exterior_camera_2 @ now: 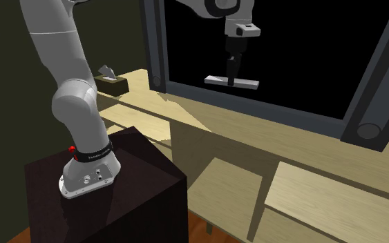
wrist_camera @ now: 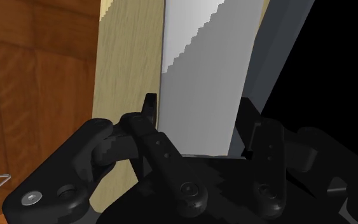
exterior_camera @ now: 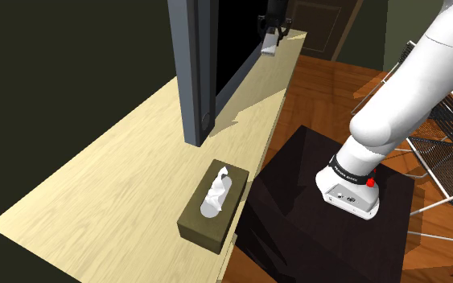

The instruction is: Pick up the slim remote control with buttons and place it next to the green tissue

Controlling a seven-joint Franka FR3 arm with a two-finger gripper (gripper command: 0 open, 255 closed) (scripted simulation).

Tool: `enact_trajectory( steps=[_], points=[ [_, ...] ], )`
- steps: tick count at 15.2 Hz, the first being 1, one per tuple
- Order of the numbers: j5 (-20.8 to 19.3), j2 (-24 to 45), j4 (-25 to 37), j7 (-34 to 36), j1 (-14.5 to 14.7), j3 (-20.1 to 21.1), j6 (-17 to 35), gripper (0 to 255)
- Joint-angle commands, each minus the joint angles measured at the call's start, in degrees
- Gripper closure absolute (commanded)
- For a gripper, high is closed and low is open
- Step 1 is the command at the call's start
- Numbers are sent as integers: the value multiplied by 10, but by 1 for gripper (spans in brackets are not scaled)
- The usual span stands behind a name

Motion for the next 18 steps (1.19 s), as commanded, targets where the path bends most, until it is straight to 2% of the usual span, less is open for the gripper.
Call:
enact_trajectory(
  steps=[1,12,18],
  points=[
    [0,-3,12,0,0,0,-16,255],
    [0,-6,87,-2,0,0,-94,255],
    [2,-74,11,72,34,40,-86,255]
  ],
)
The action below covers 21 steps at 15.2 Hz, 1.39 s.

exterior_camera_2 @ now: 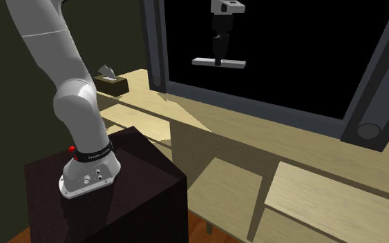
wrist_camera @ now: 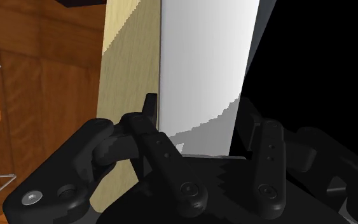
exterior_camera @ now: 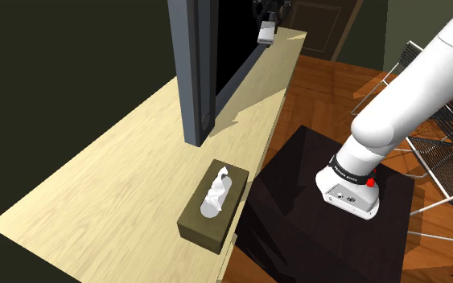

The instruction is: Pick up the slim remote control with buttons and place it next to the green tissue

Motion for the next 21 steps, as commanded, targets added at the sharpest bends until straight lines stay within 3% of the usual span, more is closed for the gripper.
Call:
enact_trajectory(
  steps=[1,14,17,21],
  points=[
    [2,-23,-25,25,11,14,2,255],
    [31,-97,-97,197,100,106,-1,255],
    [35,-99,-99,242,137,115,-2,255],
    [32,-92,-92,310,214,105,-3,255]
  ],
)
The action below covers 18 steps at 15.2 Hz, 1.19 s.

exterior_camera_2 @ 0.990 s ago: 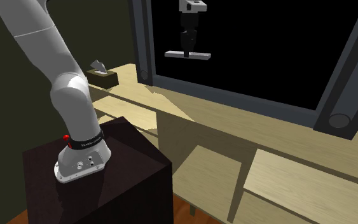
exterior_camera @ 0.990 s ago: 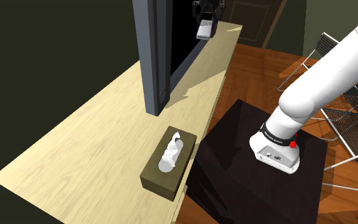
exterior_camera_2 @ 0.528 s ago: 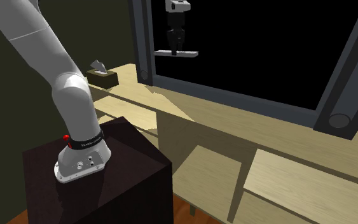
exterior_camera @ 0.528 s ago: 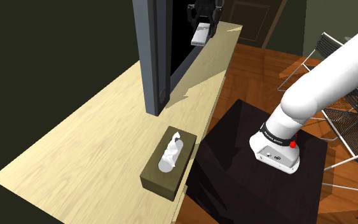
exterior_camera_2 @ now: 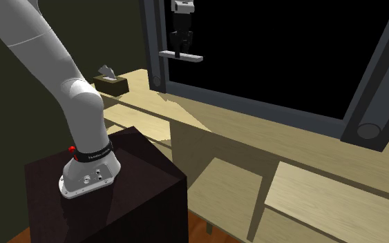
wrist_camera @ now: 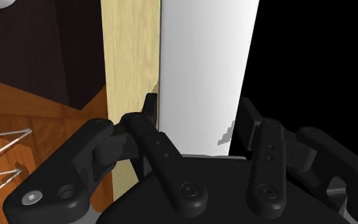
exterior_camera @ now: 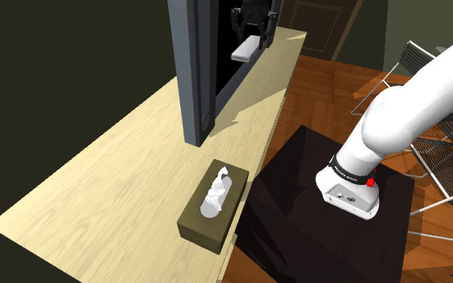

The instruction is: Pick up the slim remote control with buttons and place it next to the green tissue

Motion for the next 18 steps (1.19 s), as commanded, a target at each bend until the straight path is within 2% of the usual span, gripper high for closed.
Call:
enact_trajectory(
  steps=[1,2,5,12,18],
  points=[
    [0,0,0,0,0,0,0,0],
    [0,0,0,0,0,0,0,0],
    [0,6,46,38,12,22,-53,0],
    [-3,-2,-15,41,30,8,0,0],
    [-4,-3,-20,43,35,3,5,0]
  ],
)
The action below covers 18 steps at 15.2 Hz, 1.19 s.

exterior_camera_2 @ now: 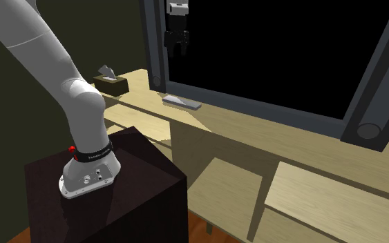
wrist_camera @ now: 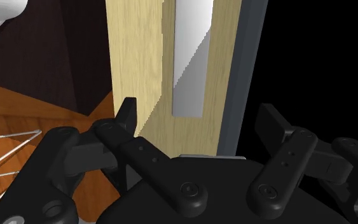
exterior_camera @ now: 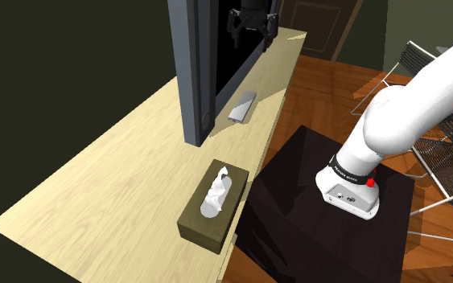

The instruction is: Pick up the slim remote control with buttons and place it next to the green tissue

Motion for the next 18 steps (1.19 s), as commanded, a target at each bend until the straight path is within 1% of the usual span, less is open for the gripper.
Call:
enact_trajectory(
  steps=[1,3,4,13,14,18],
  points=[
    [7,7,-1,-1,5,4,5,0],
    [7,7,-2,0,6,3,5,0],
    [7,6,-4,0,6,3,6,255],
    [6,1,-4,-3,4,-1,8,255],
    [6,1,-4,-3,4,-1,8,0],
    [5,-2,-84,-11,2,-5,93,0]
  ],
)
